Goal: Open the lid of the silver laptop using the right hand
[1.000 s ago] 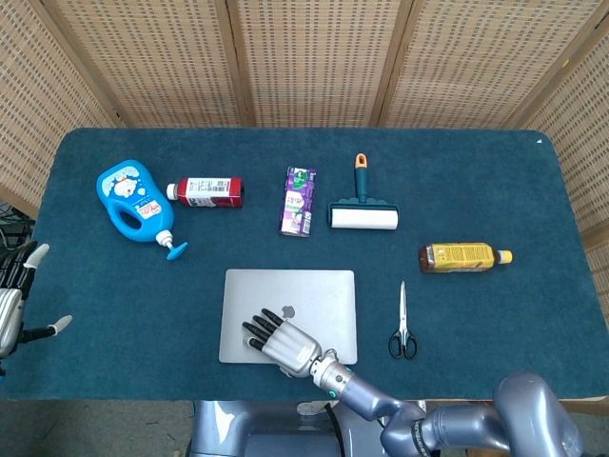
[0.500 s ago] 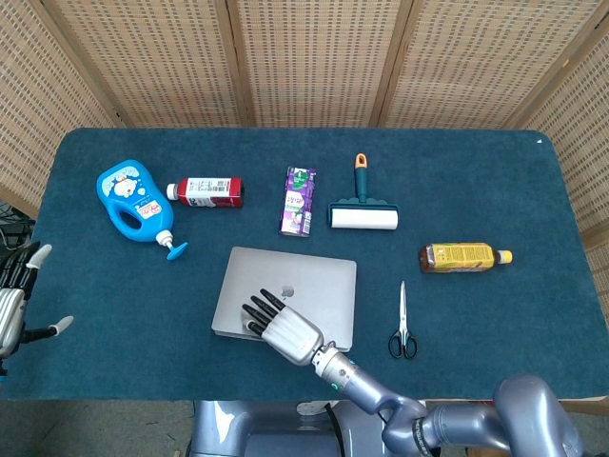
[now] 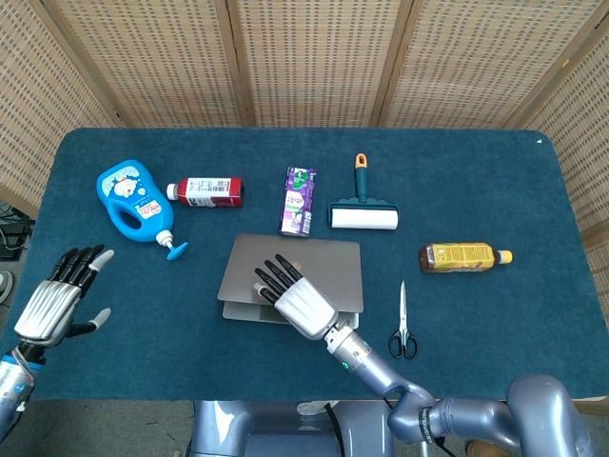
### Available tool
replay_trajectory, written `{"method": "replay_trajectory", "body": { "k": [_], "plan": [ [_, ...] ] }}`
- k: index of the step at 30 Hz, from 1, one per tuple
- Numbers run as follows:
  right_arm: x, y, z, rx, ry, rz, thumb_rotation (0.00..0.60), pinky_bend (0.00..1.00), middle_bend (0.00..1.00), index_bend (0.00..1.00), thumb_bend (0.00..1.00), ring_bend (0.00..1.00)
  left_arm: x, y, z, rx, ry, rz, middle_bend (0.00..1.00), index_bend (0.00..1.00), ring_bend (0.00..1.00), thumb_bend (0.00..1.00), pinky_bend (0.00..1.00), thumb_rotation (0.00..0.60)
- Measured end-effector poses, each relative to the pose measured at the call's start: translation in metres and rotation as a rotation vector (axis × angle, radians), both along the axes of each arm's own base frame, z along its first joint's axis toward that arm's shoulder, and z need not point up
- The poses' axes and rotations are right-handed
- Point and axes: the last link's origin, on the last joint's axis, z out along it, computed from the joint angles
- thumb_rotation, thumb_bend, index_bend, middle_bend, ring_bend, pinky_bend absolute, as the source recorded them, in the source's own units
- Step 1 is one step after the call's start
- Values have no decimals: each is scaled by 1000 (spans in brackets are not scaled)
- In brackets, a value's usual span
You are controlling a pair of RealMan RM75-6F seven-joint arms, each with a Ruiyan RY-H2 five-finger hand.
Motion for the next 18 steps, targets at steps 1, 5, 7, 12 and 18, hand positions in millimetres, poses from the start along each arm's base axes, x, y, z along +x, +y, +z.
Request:
{"method": "replay_trajectory", "body": {
  "k": [1,5,7,12,18],
  "plan": [
    [0,-2,1,-1,-5,-9,600,48,170,218,640,48,2,3,-3,-16,2,-20,39,223,96,885,148,600],
    [-1,-6,4,0,-19,-36,600,49,170,218,640,49,13,14,-20,-91,-5,-110,160,371,219,1000,288,600],
    [-1,-8,5,-1,-24,-45,600,50,170,218,640,49,19,19,-30,-121,-12,-158,188,406,246,1000,318,600],
    [0,-13,7,-1,-36,-62,600,54,170,218,641,48,30,30,-57,-198,-39,-224,224,446,274,1000,339,600],
    [1,-17,8,2,-44,-76,600,55,170,218,641,49,41,37,-85,-259,-29,-271,229,449,277,1000,338,600]
  ]
}}
